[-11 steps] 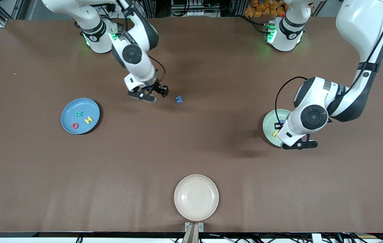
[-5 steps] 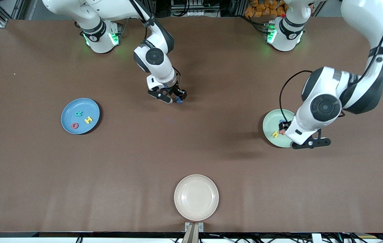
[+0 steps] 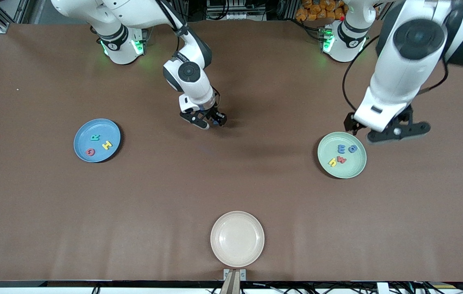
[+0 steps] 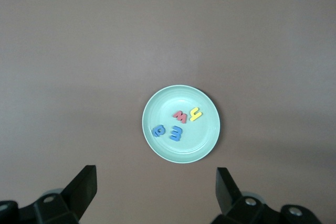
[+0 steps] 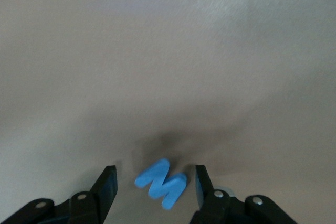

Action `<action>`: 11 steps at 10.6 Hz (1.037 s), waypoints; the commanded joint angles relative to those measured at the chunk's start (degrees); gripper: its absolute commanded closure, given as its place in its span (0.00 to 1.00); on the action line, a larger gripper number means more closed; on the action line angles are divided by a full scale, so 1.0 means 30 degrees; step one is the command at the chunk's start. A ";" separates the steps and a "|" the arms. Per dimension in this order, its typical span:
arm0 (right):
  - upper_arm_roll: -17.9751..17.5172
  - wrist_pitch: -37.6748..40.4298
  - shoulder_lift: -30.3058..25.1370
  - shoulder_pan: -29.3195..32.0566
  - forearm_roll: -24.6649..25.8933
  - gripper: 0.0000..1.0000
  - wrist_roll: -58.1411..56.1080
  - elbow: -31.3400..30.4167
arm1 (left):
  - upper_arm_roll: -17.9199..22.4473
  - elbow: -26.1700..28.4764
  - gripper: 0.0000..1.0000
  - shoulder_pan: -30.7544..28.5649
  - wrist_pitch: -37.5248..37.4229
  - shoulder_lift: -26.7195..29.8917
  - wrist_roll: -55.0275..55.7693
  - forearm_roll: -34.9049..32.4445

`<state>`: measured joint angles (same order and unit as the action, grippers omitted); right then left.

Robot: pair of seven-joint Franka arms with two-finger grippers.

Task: Sort uppercase to blue plate, lowercase to green plate
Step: 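Lift the 'M' with the right gripper while the left gripper returns to rest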

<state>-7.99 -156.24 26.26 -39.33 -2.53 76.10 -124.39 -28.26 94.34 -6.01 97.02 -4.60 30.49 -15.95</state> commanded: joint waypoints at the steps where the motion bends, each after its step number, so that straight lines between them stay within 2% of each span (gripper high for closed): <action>1: 0.0406 0.0282 0.0473 -0.0397 0.1279 0.33 0.1608 0.0387 | 0.1852 -0.0006 0.00 0.0099 -0.0259 0.1470 -0.0143 0.2549; 3: 0.0407 0.1040 0.0766 -0.0398 0.1810 0.35 0.2578 0.1262 | 0.4372 -0.1030 0.00 0.0831 -0.1106 0.1532 -0.2474 0.4258; 5: 0.0407 0.1133 0.0943 -0.0485 0.1811 0.35 0.3136 0.1501 | 0.4644 -0.1413 0.00 0.0803 -0.1430 0.1561 -0.2663 0.4176; 7: 0.0407 0.1162 0.1146 -0.0572 0.1840 0.35 0.3314 0.1589 | 0.5287 -0.2759 0.00 0.0804 -0.2920 0.1416 -0.2779 0.4262; 11: 0.0407 0.1162 0.1294 -0.0632 0.1840 0.35 0.3314 0.1589 | 0.5495 -0.2617 0.00 -0.0426 -0.2985 0.1327 -0.4976 0.4758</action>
<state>-7.48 -153.29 29.51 -40.40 1.59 84.13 -120.73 -11.78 87.72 -6.37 89.28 -0.18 17.59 -3.81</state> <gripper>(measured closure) 0.344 0.000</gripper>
